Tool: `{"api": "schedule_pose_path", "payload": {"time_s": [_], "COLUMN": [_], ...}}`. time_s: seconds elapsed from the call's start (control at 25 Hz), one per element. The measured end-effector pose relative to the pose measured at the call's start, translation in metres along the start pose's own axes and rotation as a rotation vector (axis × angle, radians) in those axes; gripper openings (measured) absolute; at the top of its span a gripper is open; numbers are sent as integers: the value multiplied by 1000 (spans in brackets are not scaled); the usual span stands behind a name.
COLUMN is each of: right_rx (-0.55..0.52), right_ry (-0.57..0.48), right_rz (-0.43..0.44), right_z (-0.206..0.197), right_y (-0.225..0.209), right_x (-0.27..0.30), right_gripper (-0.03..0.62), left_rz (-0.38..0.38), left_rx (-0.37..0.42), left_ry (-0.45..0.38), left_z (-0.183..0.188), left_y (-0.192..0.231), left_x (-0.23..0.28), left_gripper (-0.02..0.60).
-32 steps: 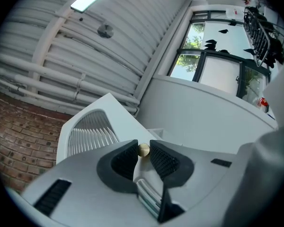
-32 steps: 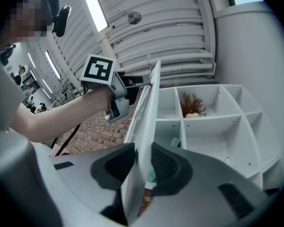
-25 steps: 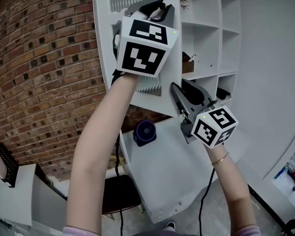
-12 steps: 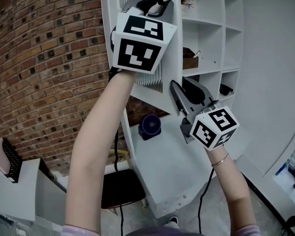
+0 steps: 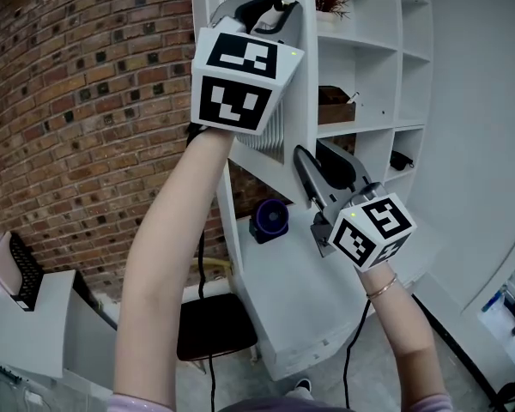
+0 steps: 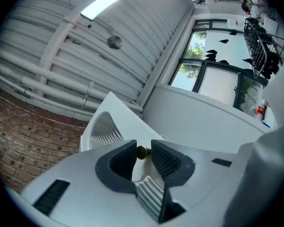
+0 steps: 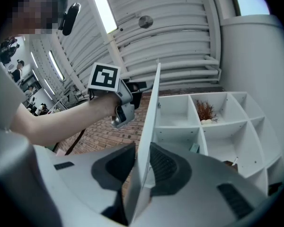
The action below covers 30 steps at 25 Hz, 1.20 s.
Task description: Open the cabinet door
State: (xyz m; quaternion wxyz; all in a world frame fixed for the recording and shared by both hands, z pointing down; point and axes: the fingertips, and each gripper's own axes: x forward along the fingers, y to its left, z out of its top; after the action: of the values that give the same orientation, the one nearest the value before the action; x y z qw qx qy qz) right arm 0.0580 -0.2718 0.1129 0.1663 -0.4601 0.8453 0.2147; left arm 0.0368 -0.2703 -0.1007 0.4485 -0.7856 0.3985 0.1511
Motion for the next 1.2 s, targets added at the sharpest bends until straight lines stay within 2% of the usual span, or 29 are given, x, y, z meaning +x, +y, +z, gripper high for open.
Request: {"api": "schedule_pose_path", "payload": {"time_s": [0.84, 1.04, 1.2], "right_rx": [40, 53, 56], "right_ry": [-37, -64, -66], "right_rz": [101, 75, 60], "right_z": [6, 8, 7], "right_y": [79, 85, 87], "right_x": [25, 27, 27], "right_gripper": [114, 110, 110], "left_rz": [25, 23, 16], "left_rx": [54, 75, 60], "left_ry": [21, 27, 8], "left_z": [7, 9, 10], "left_y": [54, 58, 58], "left_x": [-59, -65, -67], "left_gripper": [86, 86, 84]}}
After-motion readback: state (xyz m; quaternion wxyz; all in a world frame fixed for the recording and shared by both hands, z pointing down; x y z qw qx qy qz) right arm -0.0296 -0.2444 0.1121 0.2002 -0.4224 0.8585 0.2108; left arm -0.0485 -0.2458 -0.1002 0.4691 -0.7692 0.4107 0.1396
